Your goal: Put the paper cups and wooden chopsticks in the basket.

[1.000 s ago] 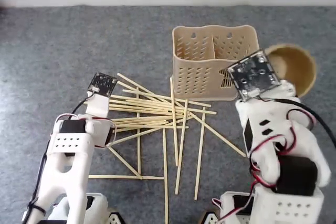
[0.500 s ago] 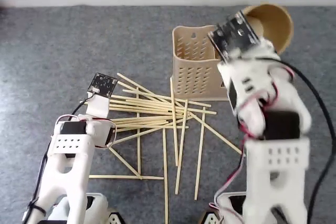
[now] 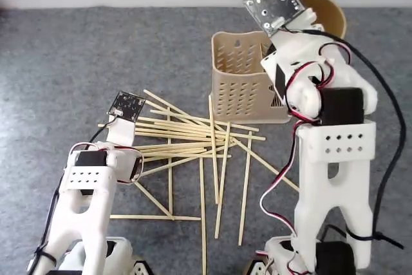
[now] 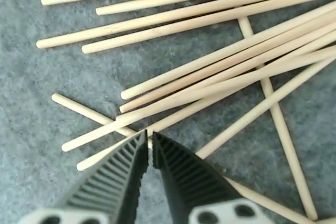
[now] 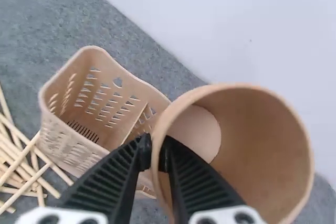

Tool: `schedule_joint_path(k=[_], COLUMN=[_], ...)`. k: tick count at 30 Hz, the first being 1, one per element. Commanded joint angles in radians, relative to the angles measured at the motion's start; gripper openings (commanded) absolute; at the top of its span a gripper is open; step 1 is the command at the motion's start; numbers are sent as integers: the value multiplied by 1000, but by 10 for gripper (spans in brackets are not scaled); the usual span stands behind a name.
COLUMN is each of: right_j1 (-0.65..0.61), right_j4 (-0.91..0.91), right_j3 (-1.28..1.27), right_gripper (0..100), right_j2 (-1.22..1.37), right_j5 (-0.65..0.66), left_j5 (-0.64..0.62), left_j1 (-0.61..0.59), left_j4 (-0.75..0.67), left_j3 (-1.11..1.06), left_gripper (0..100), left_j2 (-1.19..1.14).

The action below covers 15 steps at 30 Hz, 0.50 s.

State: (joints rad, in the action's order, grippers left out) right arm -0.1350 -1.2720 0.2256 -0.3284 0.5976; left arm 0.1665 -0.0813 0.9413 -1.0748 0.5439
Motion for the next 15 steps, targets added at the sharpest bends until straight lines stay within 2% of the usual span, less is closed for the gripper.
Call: schedule_joint_path(k=[1,9,15], right_j1=[-21,-19,-2], right_j4=[-58,-70,-67], right_j3=[106,109,110], right_gripper=[8,26,294], right_j2=[39,186,166], right_j5=[-23,-25,-176], left_j5=[-9,-9,-8], left_j1=[6,6,6], left_j4=[-18,-18,-18], left_j3=[4,4,4], left_gripper=[12,12,12], left_j2=[28,28,28])
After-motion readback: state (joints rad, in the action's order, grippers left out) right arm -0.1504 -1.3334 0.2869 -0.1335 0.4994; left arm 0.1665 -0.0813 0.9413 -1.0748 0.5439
